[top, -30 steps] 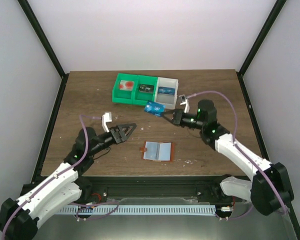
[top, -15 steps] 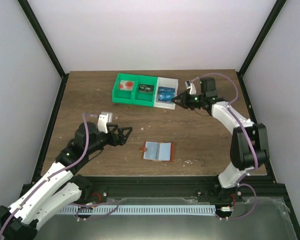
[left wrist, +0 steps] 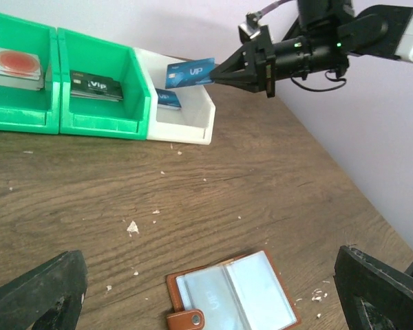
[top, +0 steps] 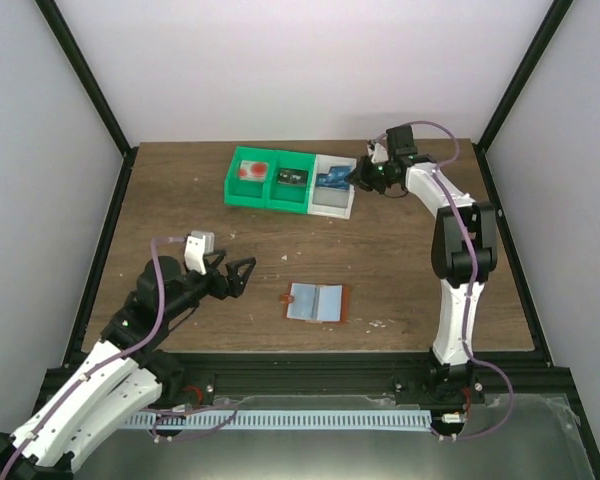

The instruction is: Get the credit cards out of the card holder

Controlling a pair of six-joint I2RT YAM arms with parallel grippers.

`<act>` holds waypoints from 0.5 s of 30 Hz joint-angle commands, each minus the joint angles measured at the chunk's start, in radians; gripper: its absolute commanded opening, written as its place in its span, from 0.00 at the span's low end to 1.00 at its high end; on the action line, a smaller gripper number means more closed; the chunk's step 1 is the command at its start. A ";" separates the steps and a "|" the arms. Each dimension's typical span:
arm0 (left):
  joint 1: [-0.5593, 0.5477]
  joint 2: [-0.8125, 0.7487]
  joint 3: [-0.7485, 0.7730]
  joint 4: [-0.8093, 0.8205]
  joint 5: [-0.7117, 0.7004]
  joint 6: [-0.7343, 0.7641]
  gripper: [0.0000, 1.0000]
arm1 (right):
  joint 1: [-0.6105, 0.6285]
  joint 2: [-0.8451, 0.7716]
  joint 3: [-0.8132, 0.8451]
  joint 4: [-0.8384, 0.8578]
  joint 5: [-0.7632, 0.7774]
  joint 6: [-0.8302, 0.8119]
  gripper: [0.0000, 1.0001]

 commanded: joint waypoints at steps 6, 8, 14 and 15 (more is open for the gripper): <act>-0.002 -0.042 -0.016 0.009 -0.001 0.024 1.00 | -0.006 0.137 0.189 -0.110 0.042 0.011 0.00; -0.004 -0.042 -0.014 0.008 0.006 0.024 1.00 | -0.007 0.159 0.216 -0.105 0.042 0.018 0.00; -0.003 -0.042 -0.016 0.011 0.009 0.024 1.00 | -0.006 0.240 0.318 -0.125 0.023 0.037 0.00; -0.004 -0.043 -0.017 0.011 0.009 0.024 1.00 | -0.007 0.249 0.327 -0.125 0.019 0.040 0.01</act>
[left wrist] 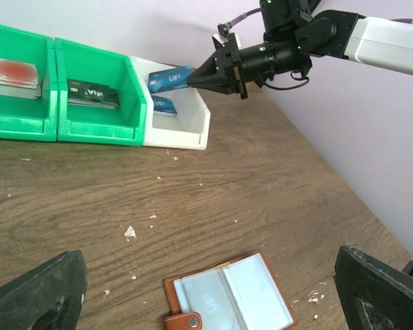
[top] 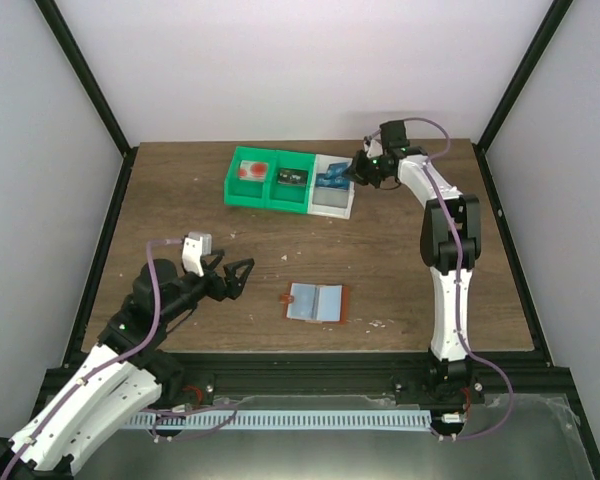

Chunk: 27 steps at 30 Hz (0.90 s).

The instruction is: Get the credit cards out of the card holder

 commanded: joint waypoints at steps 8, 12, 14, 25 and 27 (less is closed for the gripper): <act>-0.004 -0.013 -0.012 0.013 0.003 0.015 1.00 | -0.006 0.078 0.088 0.005 -0.051 0.043 0.01; -0.004 -0.014 -0.013 0.013 0.002 0.015 1.00 | -0.006 0.084 0.088 0.028 -0.044 0.051 0.01; -0.004 -0.014 -0.013 0.013 0.002 0.015 1.00 | -0.006 0.085 0.085 0.038 -0.040 0.057 0.01; -0.004 -0.009 -0.015 0.016 0.004 0.015 1.00 | -0.007 0.107 0.094 0.102 -0.042 0.104 0.03; -0.003 -0.010 -0.015 0.016 0.004 0.015 1.00 | -0.006 0.109 0.094 0.114 -0.040 0.119 0.04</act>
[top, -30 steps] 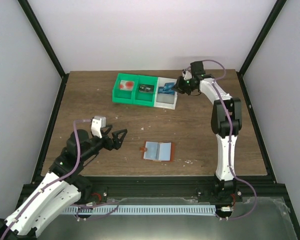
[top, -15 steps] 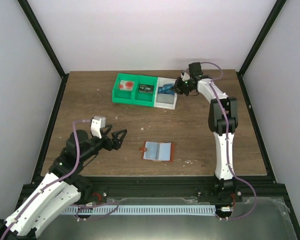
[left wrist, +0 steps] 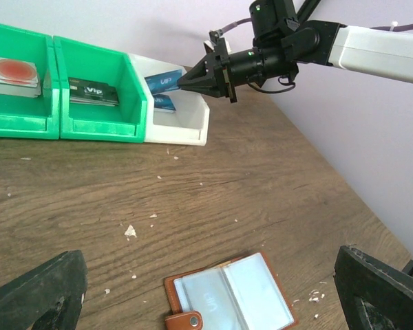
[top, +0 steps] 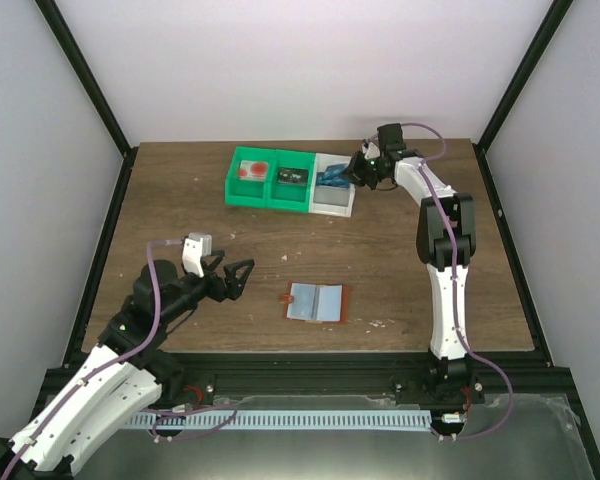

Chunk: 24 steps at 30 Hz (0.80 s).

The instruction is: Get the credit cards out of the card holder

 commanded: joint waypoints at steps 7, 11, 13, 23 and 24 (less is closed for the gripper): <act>-0.003 -0.006 -0.005 0.013 0.003 0.017 1.00 | -0.006 0.048 0.059 0.072 -0.005 0.060 0.05; -0.003 -0.006 -0.006 0.015 0.005 0.018 1.00 | -0.006 0.049 0.060 0.072 0.011 0.064 0.08; -0.003 -0.007 -0.008 0.016 0.007 0.018 1.00 | -0.006 0.049 0.059 0.076 0.022 0.066 0.09; -0.002 -0.008 -0.008 0.017 0.007 0.020 1.00 | -0.006 0.037 0.055 0.146 0.036 0.092 0.12; -0.003 -0.009 -0.009 0.018 0.007 0.020 1.00 | -0.006 0.034 0.056 0.149 0.036 0.093 0.12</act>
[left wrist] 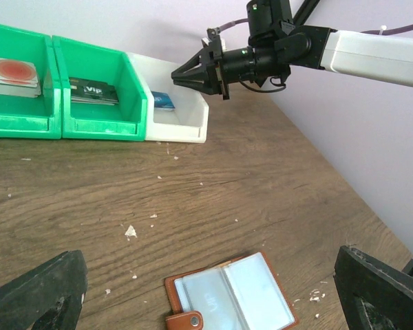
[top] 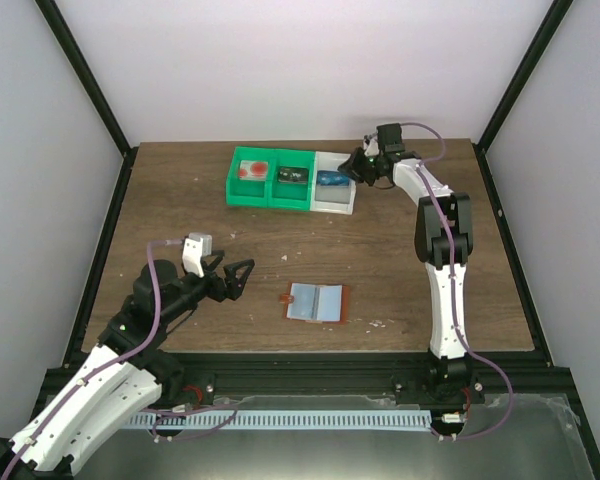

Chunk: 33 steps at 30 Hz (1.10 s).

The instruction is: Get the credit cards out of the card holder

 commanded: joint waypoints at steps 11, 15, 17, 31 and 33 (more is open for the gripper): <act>-0.003 0.045 0.022 -0.026 -0.023 0.000 1.00 | -0.006 -0.202 -0.067 0.051 -0.044 -0.008 0.26; -0.002 0.095 0.052 -0.052 0.001 0.017 1.00 | -0.004 -0.377 -0.317 0.110 -0.048 -0.022 0.34; -0.001 0.119 0.045 -0.034 0.044 0.012 0.99 | -0.004 -0.473 -0.454 0.150 -0.043 -0.026 0.36; -0.003 0.307 -0.038 0.203 0.336 -0.155 0.84 | 0.134 -0.986 -1.092 0.228 0.021 -0.063 0.46; -0.007 0.332 -0.063 0.251 0.365 -0.180 0.82 | 0.176 -1.037 -1.157 0.247 0.026 -0.044 0.46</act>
